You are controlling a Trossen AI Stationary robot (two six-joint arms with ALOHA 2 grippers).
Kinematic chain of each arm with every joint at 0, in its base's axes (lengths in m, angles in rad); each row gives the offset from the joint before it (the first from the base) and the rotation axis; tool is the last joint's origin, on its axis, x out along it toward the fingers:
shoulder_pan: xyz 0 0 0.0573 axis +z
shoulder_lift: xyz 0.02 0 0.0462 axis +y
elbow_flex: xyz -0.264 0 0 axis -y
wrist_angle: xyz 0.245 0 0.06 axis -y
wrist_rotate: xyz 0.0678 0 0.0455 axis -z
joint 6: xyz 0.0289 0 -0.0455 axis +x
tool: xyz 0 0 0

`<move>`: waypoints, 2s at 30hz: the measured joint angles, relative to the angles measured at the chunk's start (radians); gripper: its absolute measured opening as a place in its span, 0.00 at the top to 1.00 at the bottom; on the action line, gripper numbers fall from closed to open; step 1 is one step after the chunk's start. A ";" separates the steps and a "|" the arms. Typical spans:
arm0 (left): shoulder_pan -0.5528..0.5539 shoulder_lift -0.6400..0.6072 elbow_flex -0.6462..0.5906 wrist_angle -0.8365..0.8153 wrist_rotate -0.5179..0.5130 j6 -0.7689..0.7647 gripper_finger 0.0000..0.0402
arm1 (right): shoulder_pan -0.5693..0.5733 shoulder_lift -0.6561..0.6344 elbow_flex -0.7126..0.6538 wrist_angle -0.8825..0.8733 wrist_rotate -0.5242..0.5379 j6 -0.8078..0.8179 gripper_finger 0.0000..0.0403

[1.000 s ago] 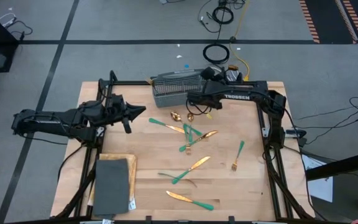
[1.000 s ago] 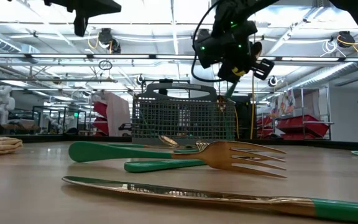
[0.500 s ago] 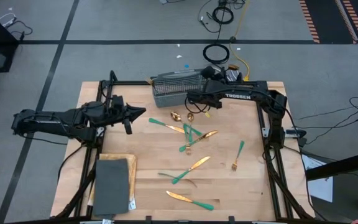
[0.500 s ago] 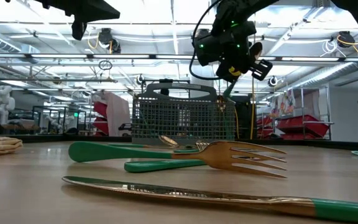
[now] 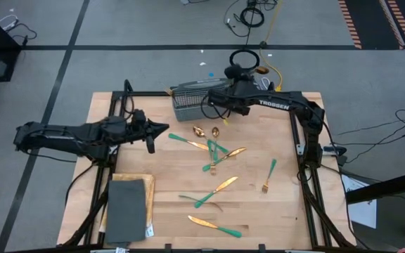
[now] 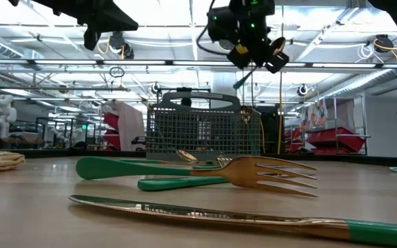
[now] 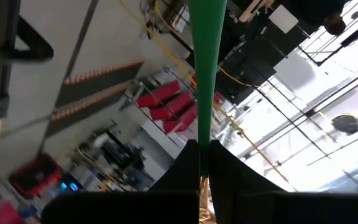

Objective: Sort silverware
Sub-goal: Put the green spoon into the silverware basket

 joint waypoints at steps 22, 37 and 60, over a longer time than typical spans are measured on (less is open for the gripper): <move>-0.001 0.017 0.000 0.000 0.004 -0.027 0.98 | 0.028 0.001 -0.230 0.087 -0.166 -0.161 1.00; -0.001 0.017 0.000 -0.005 0.012 -0.054 0.98 | 0.007 0.000 -0.151 0.139 -0.108 -0.199 1.00; -0.001 0.017 -0.001 -0.060 0.010 -0.054 0.98 | -0.111 0.015 -0.151 0.281 -0.213 -0.478 1.00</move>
